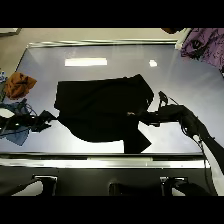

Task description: Fold the clothes and pants, and hang the long-sleeved shirts on hangers.

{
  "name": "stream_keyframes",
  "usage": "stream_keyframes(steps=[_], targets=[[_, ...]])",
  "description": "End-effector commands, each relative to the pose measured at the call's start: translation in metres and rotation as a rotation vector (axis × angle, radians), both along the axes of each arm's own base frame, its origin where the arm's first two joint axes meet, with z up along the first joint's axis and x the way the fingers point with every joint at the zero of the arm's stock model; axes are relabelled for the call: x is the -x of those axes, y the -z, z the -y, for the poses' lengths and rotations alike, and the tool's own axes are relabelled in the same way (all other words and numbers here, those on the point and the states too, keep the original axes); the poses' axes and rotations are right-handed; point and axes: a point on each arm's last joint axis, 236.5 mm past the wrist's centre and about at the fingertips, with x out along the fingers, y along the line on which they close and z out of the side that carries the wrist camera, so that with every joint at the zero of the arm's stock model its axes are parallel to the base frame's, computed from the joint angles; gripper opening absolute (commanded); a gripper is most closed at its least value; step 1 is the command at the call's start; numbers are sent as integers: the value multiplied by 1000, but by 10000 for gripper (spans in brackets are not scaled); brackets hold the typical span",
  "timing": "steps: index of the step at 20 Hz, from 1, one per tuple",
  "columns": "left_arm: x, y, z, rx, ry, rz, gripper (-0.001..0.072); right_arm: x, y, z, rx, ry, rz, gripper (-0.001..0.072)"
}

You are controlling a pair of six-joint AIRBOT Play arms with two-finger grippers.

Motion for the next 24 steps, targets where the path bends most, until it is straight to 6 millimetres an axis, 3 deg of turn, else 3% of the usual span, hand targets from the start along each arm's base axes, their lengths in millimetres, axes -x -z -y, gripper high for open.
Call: stream_keyframes(steps=[1,4,5,6,7,8,10,12,14,16,18,20,22,24], targets=[[-10,19,24,-20,54,15,604,9,-8,10,28,-11,-7,25],[-12,36,46,12,69,-13,594,8,-17,10,28,-9,19,25],[-12,42,53,26,70,-26,523,7,-20,11,33,-13,33,25],[-11,46,57,34,73,-38,153,6,-24,12,40,-20,55,25],[-12,46,61,44,77,-35,17,3,-29,13,42,-18,81,24],[-17,39,61,48,78,-19,15,-2,-37,14,43,-6,117,24],[-39,4,63,40,130,72,13,-23,-67,23,85,3,239,23],[-73,-64,57,-21,194,242,12,-48,-120,31,140,-10,382,23],[-99,-162,47,-120,234,454,12,-67,-198,37,193,-35,537,23],[-101,-271,38,-239,249,675,12,-66,-274,45,254,-57,664,24],[-76,-372,31,-351,238,881,13,-42,-348,57,324,-65,776,24],[-32,-447,28,-415,182,1037,13,-3,-406,70,374,-55,868,24],[20,-490,26,-445,120,1132,13,44,-448,80,395,-28,946,24],[62,-505,22,-459,64,1153,13,83,-477,87,389,10,1022,25]])
